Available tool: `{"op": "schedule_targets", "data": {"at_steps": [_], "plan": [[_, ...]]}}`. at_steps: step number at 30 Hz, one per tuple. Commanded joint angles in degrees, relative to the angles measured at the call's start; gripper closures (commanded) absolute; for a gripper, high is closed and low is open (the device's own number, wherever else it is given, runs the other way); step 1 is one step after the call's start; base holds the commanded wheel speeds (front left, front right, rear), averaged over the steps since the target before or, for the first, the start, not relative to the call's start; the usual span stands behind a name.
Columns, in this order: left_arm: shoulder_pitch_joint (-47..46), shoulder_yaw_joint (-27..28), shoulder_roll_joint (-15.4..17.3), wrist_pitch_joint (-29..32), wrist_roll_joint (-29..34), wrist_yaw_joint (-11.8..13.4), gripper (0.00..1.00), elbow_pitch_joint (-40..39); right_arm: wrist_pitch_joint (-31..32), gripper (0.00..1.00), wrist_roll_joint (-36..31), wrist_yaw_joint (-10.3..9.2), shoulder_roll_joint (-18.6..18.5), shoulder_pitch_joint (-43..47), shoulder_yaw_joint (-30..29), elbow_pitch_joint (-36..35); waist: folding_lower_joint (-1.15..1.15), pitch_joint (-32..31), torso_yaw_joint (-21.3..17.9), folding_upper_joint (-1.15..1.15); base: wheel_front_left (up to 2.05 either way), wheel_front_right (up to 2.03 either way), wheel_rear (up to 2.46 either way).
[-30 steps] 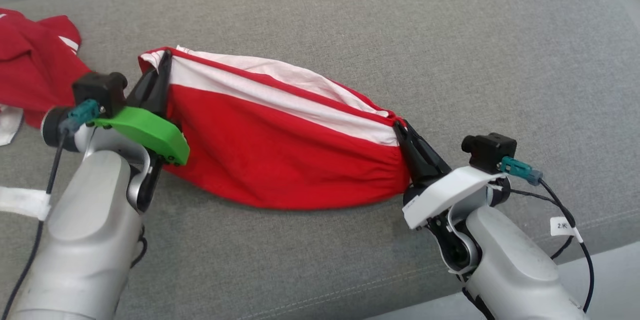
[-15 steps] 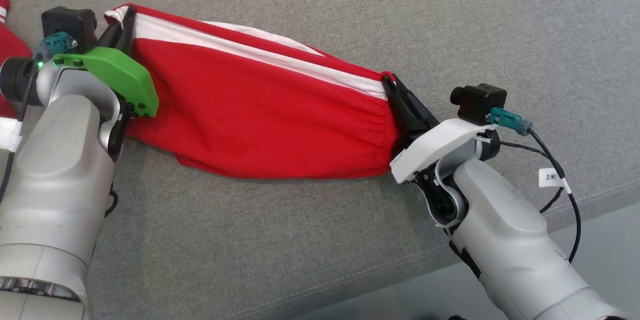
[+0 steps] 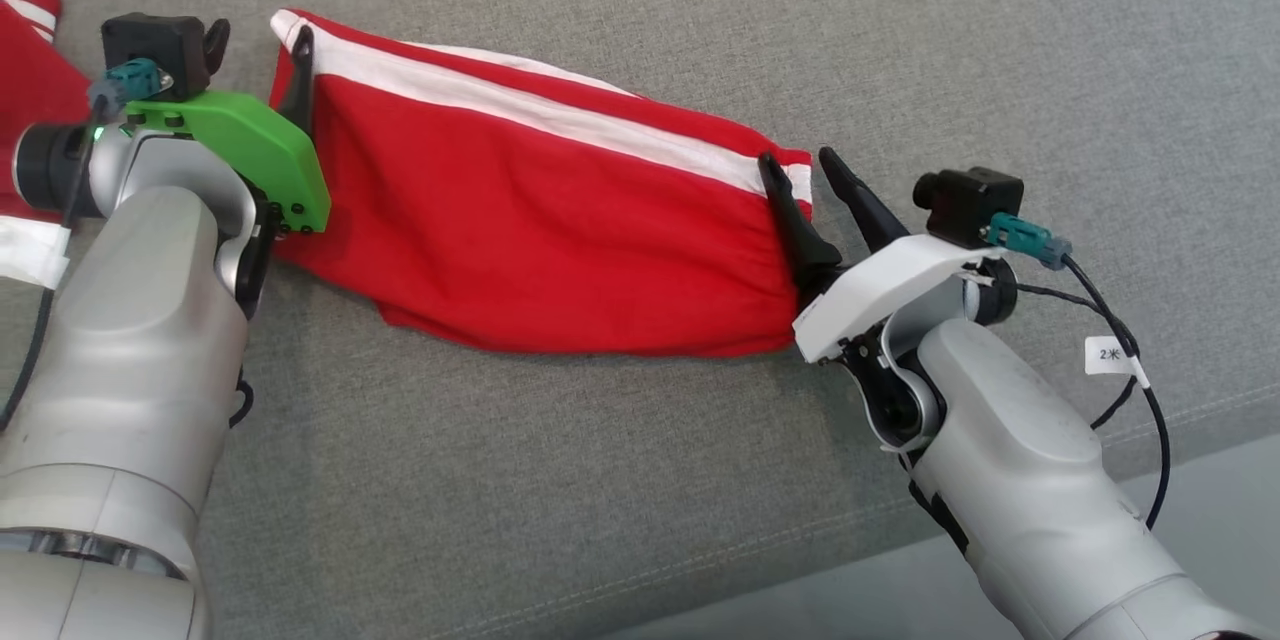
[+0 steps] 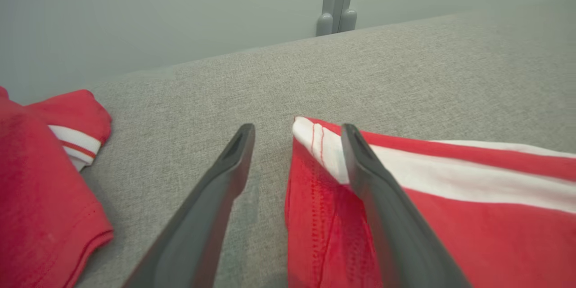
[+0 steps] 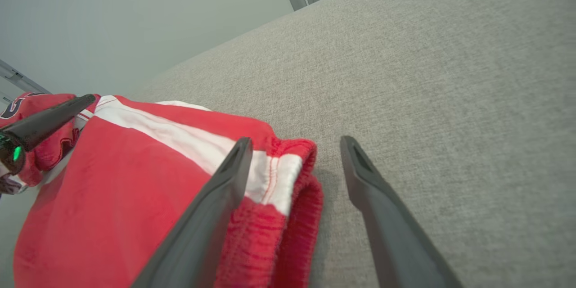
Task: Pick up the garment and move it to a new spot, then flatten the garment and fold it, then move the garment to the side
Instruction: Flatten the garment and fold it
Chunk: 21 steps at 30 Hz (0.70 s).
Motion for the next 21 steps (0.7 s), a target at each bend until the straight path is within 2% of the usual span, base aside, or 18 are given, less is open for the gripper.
{"op": "schedule_targets", "data": {"at_steps": [1,8,14,21], "plan": [[0.16,-0.28,-0.40,0.13,-0.41,-0.14,0.00,0.20,-0.21,0.00,-0.86,-0.07,-0.28,1.10,-0.78,0.48,-0.01,-1.59,0.84,0.00,0.00,0.00,0.00],[5.22,-3.11,-1.62,1.39,-3.78,-0.24,0.00,-2.56,-0.22,0.00,-4.67,-0.06,-0.23,4.72,-4.92,0.29,-0.01,-5.43,2.05,0.00,0.00,0.00,0.00],[10.57,-4.88,0.19,4.57,-7.64,-0.25,0.00,-3.66,-0.22,0.00,-7.66,-0.06,-0.24,8.34,-8.16,-2.79,-0.01,-7.74,1.85,0.00,0.00,0.00,0.00],[13.93,-5.03,1.59,8.27,-13.36,-0.26,0.00,-5.58,0.83,0.00,-10.01,-0.06,-0.23,11.67,-10.86,-8.55,-0.01,-7.54,0.11,0.00,0.00,0.00,0.00]]}}
